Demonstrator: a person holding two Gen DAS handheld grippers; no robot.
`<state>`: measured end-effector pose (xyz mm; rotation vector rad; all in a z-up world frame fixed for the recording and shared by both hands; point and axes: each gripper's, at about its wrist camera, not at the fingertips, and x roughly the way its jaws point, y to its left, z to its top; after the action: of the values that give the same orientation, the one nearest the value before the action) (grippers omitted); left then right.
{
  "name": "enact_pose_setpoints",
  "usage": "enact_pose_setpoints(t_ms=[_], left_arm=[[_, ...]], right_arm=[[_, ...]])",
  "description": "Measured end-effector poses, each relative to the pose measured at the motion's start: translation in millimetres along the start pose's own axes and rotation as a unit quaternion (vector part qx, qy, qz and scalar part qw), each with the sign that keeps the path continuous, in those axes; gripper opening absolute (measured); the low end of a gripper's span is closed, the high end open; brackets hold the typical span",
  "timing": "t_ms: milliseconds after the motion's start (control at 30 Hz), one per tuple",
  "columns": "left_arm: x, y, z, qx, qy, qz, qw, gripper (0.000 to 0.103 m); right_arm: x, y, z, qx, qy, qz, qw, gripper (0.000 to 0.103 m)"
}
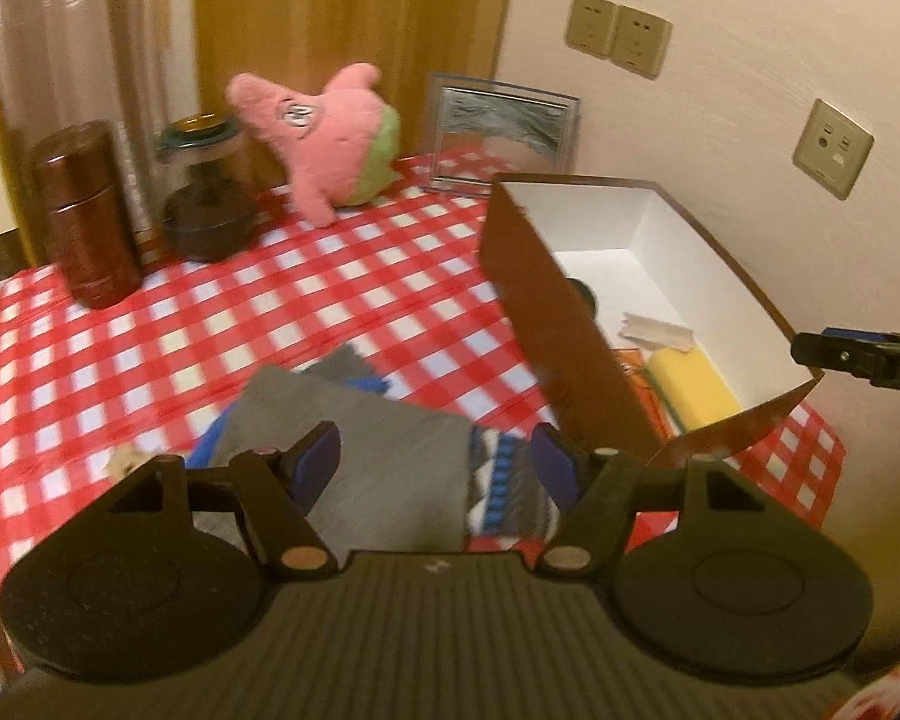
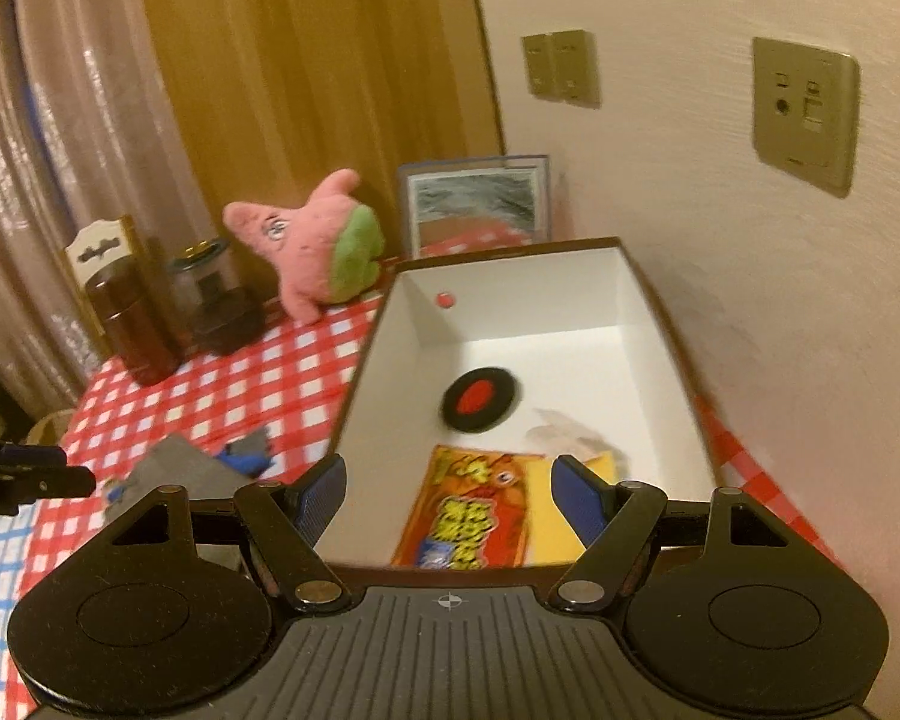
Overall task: Organize soft objects
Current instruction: 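Move both tools back toward the grey cloth and cotton-swab bag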
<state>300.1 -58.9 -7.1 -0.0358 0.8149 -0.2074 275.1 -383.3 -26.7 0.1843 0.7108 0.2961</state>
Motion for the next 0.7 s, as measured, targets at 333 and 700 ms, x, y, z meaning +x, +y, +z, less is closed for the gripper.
enact_pose_setpoints(t_ms=[333,700], left_arm=[[-31,33,-35,-0.023,0.010,0.046,0.9987,0.068],[-46,66,-68,-0.055,0.031,0.080,0.9948,0.067]], right_arm=[[-1,55,-23,-0.035,0.012,0.054,0.998,0.075],[24,115,-46,-0.079,0.054,0.113,0.989,0.075]])
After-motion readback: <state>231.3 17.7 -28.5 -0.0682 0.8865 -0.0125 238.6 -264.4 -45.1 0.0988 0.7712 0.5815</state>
